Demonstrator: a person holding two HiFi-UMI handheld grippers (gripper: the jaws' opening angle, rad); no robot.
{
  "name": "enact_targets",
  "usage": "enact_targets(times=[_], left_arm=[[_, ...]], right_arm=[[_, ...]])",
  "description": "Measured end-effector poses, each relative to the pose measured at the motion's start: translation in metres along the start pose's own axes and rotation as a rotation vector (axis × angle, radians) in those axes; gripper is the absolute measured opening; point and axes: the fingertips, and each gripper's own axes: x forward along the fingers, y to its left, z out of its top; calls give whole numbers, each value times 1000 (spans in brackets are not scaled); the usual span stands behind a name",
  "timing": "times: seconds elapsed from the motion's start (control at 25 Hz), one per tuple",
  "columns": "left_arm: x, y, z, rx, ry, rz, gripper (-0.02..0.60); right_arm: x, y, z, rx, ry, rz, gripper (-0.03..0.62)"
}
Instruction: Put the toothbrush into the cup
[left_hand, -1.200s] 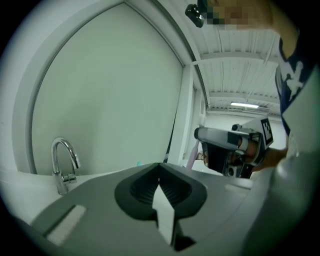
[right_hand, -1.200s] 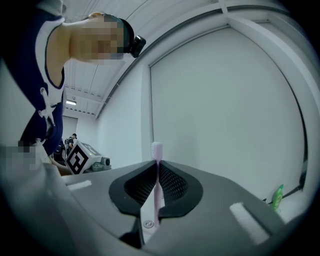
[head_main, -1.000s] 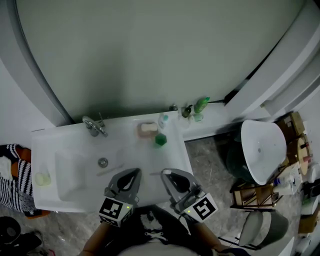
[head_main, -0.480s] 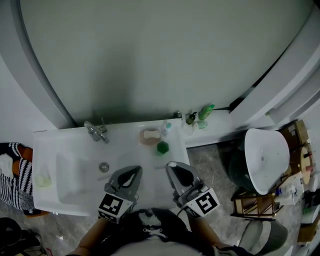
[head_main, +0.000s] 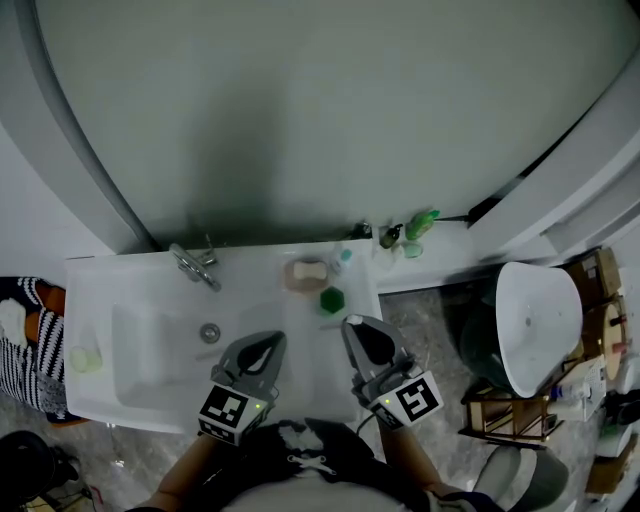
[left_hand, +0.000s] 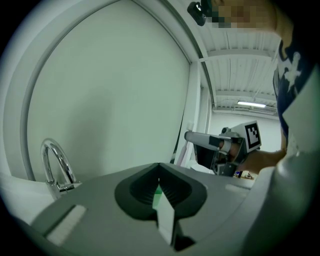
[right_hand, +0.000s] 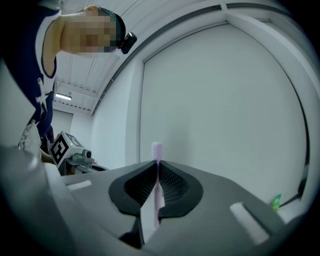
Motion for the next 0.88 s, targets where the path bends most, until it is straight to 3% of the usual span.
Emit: enact_targets(times=[0.88], left_arm=[[26,21,-17,-51,59,11,0]], right_arm=[[31,-58,-37,26,62,-79,17]])
